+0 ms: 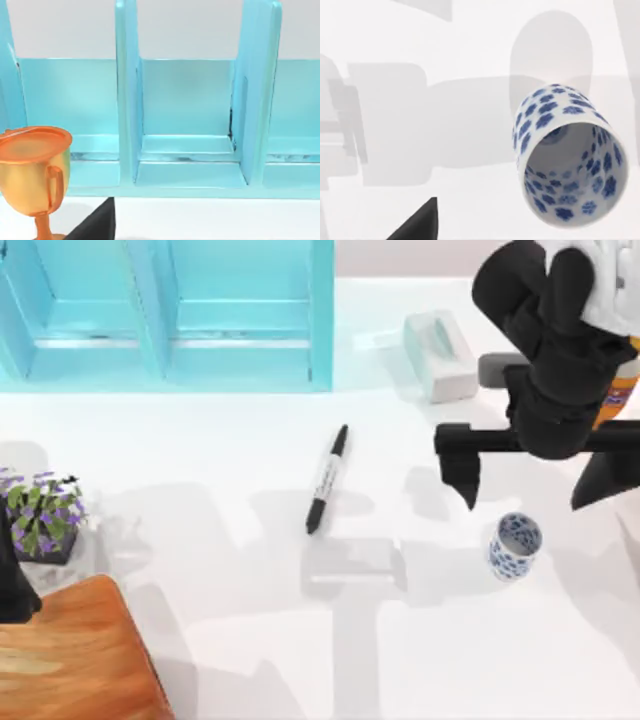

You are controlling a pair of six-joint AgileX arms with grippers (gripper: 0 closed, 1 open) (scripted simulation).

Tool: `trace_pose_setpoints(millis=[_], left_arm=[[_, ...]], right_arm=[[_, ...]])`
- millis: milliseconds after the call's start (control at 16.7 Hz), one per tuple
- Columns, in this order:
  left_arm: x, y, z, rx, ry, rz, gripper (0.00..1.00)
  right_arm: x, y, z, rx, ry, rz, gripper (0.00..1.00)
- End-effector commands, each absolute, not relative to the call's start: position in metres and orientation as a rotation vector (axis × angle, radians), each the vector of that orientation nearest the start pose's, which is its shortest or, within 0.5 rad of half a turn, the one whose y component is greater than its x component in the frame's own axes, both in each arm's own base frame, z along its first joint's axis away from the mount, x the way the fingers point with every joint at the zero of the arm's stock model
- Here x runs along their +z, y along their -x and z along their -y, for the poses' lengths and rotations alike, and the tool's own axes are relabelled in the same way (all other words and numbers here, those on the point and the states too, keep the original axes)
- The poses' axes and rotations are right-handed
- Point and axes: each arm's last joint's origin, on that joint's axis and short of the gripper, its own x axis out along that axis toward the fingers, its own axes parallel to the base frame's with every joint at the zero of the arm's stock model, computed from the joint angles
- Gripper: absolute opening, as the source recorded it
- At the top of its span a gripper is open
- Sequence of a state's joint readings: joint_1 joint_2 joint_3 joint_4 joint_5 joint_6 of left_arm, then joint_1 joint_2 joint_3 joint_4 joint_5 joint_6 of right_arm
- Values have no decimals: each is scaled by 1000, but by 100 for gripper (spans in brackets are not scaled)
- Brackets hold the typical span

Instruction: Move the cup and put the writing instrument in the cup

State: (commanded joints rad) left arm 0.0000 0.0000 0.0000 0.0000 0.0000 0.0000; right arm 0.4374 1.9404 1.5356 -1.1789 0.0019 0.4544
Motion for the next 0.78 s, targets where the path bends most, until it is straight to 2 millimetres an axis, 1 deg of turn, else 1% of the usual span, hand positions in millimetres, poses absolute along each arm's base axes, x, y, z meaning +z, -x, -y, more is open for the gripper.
trace_pose_setpoints(millis=[120,240,360,420,540,780], left_arm=[[160,-106,1,0,0,0,100],[160,-106,1,0,0,0,100],[160,-106,1,0,0,0,100],[160,-106,1,0,0,0,100],[160,-106,1,0,0,0,100],[160,-106,1,0,0,0,100]], right_arm=[[238,-334,-161,-16,-2,-1589,100],[271,-332,-159,-17,-2,-1593,100],[297,-328,-157,-15,-4,-1587,100],[306,-326,-156,-13,-5,-1582,100],[316,-323,-154,-11,-7,-1576,100],[314,-323,-155,-9,-3,-1577,100]])
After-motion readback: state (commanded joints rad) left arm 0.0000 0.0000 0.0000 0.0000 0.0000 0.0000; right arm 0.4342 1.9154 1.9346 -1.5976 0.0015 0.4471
